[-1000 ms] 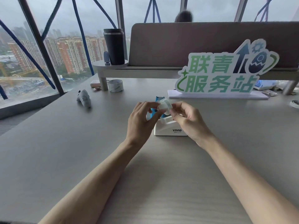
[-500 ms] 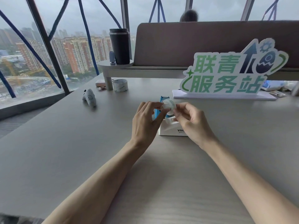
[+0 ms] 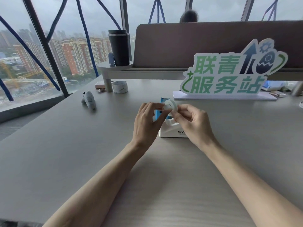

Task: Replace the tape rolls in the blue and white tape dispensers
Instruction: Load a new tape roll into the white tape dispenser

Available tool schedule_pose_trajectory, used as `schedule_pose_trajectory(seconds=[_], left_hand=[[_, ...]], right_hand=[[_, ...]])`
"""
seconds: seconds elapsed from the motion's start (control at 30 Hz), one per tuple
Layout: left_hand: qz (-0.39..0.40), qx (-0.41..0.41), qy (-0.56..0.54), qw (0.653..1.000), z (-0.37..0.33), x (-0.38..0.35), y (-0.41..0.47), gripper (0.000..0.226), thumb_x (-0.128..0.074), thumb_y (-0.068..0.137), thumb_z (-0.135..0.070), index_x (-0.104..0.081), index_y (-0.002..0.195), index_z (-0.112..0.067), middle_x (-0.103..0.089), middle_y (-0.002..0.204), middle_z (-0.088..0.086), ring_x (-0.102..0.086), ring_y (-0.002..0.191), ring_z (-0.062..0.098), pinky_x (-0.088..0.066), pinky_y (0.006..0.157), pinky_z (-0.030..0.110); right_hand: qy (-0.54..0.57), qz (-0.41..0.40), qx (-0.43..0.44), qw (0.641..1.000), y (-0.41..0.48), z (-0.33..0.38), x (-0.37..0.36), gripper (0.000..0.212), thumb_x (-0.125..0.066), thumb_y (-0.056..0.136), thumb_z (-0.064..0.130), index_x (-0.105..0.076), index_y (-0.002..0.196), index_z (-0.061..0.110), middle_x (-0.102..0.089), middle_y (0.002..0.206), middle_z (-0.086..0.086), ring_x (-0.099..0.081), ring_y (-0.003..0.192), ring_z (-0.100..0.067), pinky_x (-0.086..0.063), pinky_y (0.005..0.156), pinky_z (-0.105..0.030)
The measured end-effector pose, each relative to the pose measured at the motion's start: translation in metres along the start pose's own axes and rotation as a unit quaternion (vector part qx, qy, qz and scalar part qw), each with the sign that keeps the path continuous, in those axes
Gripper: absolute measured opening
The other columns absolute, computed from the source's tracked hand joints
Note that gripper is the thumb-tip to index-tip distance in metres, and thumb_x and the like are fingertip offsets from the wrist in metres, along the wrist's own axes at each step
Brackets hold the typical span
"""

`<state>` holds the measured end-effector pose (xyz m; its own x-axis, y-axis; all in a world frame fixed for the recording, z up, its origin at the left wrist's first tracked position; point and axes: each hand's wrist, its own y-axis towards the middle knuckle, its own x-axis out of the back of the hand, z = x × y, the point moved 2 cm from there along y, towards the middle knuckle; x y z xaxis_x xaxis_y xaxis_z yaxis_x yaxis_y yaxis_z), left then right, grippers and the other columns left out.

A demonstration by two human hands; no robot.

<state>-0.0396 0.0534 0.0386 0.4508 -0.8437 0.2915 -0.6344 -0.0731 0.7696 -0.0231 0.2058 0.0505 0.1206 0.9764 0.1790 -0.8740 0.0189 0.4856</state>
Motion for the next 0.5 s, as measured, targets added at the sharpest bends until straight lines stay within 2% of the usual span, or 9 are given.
schedule_pose_trajectory(seconds=[0.27,0.4,0.5], left_hand=[[0.015,-0.014,0.011,1.000,0.0024,0.0001,0.0013,0.015,-0.071,0.084,-0.027,-0.067,0.088,-0.013,-0.059,0.083,-0.014,-0.045,0.074,-0.007,-0.031,0.065,0.006],[0.007,-0.001,-0.005,1.000,0.0020,0.0014,0.0005,0.012,-0.072,0.082,-0.023,-0.067,0.087,-0.013,-0.052,0.077,-0.023,-0.047,0.073,-0.007,-0.033,0.065,0.005],[0.004,0.035,-0.031,0.999,0.0032,0.0023,0.0015,0.010,-0.075,0.080,-0.019,-0.067,0.084,-0.015,-0.054,0.077,-0.023,-0.049,0.072,-0.003,-0.035,0.064,0.009]], right_hand=[[-0.004,0.005,0.012,1.000,-0.0016,-0.0034,-0.0013,0.018,-0.071,0.084,0.019,-0.071,0.099,0.009,-0.076,0.092,-0.002,-0.073,0.087,-0.009,-0.056,0.080,-0.028],[0.002,0.008,0.014,1.000,-0.0013,-0.0050,-0.0042,0.019,-0.071,0.085,0.019,-0.071,0.101,0.008,-0.076,0.093,-0.003,-0.073,0.089,-0.011,-0.057,0.081,-0.031],[0.003,0.019,0.019,1.000,-0.0009,-0.0042,-0.0044,0.018,-0.071,0.086,0.020,-0.071,0.101,0.010,-0.076,0.094,-0.002,-0.073,0.089,-0.010,-0.057,0.082,-0.031]])
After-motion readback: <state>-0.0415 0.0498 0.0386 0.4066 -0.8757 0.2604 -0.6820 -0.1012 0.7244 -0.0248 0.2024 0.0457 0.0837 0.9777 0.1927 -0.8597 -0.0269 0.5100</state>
